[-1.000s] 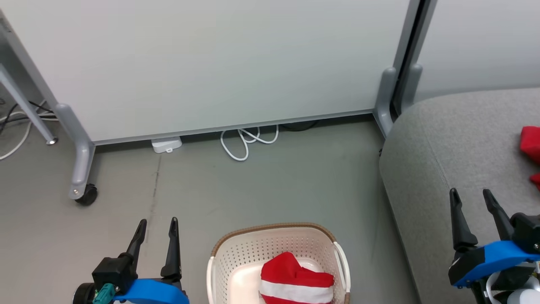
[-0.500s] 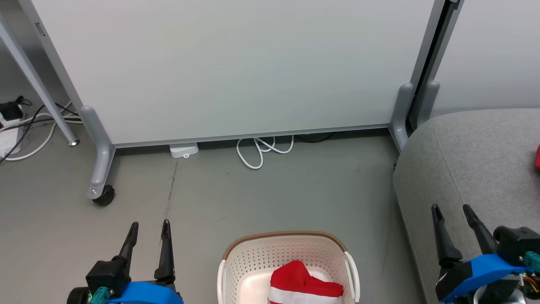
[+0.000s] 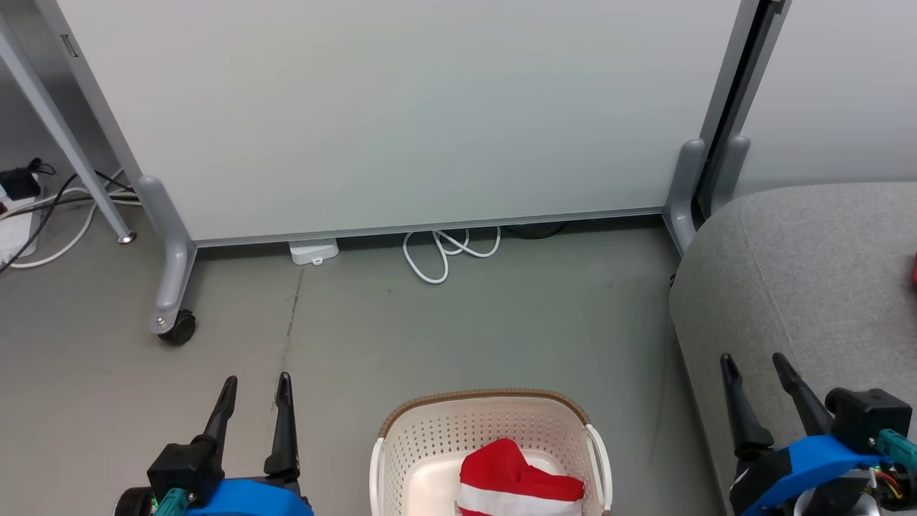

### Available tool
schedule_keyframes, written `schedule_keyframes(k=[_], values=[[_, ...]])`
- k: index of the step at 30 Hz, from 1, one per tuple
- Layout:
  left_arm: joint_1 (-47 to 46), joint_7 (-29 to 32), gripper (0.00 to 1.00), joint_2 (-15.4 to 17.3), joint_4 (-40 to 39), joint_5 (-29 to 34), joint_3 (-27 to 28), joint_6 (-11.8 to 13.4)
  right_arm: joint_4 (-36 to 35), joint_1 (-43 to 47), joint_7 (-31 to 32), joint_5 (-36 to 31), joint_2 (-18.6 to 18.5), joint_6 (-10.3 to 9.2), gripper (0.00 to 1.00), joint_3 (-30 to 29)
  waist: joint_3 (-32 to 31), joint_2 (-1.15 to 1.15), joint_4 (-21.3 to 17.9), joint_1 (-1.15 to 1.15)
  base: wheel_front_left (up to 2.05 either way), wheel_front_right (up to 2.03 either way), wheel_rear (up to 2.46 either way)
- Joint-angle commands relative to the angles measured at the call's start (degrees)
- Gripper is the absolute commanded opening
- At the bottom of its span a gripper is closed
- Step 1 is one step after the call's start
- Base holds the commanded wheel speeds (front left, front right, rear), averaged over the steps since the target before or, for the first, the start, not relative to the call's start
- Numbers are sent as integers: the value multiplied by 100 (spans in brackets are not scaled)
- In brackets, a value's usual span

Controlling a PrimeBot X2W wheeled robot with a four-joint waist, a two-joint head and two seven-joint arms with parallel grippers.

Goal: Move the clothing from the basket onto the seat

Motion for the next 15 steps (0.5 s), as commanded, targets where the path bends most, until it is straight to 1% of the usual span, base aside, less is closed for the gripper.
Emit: schedule_keyframes(k=[1, 8, 15], values=[[53, -15, 100, -5, -18, 14, 4, -11, 7, -31, 14, -4, 6, 3, 100, 7, 17, -1, -7, 0, 0, 0, 0], [-54, -15, 100, -21, -8, -22, -97, -13, 31, -215, -49, 87, 6, 3, 100, 93, 173, -1, -19, 0, 0, 0, 0], [-342, -15, 100, -19, 42, -29, -294, -13, -135, -528, -75, 64, 3, 2, 100, 191, 699, -1, -165, 0, 0, 0, 0]])
